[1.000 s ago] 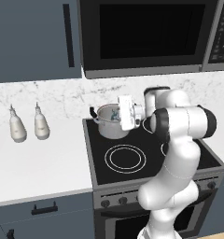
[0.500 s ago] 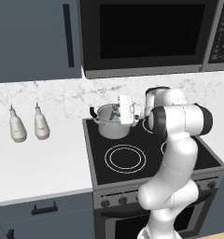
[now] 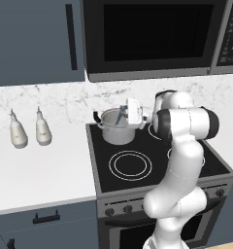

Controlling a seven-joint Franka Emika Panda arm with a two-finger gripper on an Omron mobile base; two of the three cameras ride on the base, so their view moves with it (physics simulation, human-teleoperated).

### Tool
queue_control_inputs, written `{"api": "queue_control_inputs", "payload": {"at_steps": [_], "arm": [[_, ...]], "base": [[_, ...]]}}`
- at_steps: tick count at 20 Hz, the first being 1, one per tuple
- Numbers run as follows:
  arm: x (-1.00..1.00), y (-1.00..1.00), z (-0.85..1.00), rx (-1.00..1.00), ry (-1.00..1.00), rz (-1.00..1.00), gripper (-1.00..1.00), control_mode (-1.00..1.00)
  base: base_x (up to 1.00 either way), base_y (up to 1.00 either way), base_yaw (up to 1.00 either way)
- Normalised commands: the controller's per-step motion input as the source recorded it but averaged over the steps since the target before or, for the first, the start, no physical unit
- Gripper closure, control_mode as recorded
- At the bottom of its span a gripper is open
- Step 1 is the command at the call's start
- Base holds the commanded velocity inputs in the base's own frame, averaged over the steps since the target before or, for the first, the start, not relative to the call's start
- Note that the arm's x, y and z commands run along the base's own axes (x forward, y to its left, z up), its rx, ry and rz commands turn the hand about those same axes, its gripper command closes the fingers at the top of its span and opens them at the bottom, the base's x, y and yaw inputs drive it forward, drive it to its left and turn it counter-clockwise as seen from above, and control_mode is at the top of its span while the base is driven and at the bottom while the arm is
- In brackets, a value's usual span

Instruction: Put the sweet potato and corn in the pot. Retrieve the spatula and lightly stir the vegetables in the pot.

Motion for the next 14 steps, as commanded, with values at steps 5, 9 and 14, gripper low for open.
{"api": "queue_control_inputs", "payload": {"at_steps": [5,9,14], "arm": [[0.04,-0.29,-0.04,0.10,0.08,0.00,1.00,-1.00],[0.00,-0.28,-0.08,0.06,0.03,0.00,1.00,-1.00],[0.03,-0.24,0.00,0.05,0.04,0.00,1.00,-1.00]], "base": [[0.00,0.00,0.00],[0.00,0.00,0.00],[0.00,0.00,0.00]]}}
